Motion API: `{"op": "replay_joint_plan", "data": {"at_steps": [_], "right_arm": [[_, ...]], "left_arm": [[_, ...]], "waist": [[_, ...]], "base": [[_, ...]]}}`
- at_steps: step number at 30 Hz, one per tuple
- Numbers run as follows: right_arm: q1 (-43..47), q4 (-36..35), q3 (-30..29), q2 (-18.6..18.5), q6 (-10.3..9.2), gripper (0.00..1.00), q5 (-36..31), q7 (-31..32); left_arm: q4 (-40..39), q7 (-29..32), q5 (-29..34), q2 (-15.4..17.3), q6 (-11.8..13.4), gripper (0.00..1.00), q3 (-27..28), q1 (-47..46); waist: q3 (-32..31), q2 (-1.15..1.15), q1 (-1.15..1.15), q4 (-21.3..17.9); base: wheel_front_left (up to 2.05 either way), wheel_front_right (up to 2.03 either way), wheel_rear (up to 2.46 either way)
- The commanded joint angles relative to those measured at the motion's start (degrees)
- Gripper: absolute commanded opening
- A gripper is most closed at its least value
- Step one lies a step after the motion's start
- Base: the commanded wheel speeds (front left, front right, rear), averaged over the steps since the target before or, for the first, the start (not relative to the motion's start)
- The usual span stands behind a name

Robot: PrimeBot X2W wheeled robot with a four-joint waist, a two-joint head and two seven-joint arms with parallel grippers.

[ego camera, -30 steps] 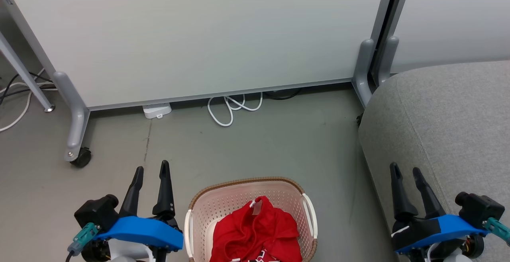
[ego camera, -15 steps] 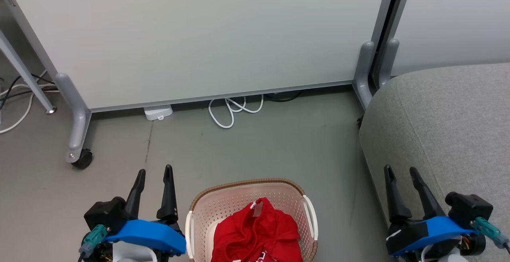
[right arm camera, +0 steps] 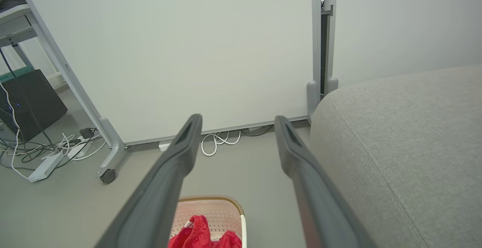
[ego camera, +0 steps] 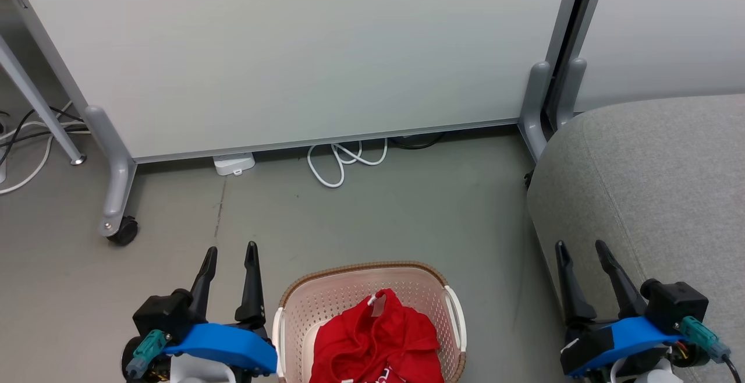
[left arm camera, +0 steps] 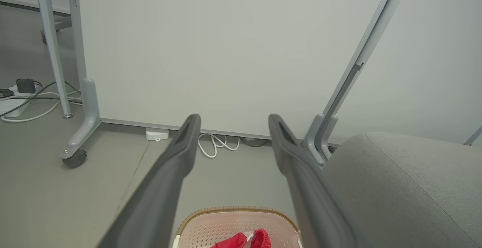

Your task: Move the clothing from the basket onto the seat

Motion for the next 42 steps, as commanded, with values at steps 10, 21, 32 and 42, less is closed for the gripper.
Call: {"op": "replay_joint_plan", "data": {"at_steps": [10, 21, 32, 42], "right_arm": [[-0.47, 0.05, 0.0, -0.39, 0.12, 1.0, -4.52, -1.53], [-0.73, 0.37, 0.02, -0.41, 0.09, 1.0, -6.83, -2.37], [-0.75, 0.61, -0.12, -0.4, 0.09, 1.0, -6.39, -2.38], [-1.28, 0.41, 0.75, -0.39, 0.08, 1.0, -5.92, -2.55]], "left_arm": [[0.07, -1.46, 4.03, 0.26, 0.5, 1.0, -0.67, -0.86], [0.26, -2.18, 6.7, 0.26, 0.58, 1.0, -1.01, -0.94], [0.33, -2.18, 6.63, 0.26, 0.27, 1.0, -0.78, -0.98], [0.59, -2.18, 6.86, 0.25, 0.26, 1.0, -0.65, -1.03]], "waist": [[0.12, 0.0, 0.0, 0.18], [0.17, 0.0, 0.0, 0.26], [0.23, 0.0, 0.0, 0.22], [1.39, 0.0, 0.0, -0.83]], "base": [[0.0, 0.0, 0.0], [0.0, 0.0, 0.0], [0.0, 0.0, 0.0], [0.0, 0.0, 0.0]]}}
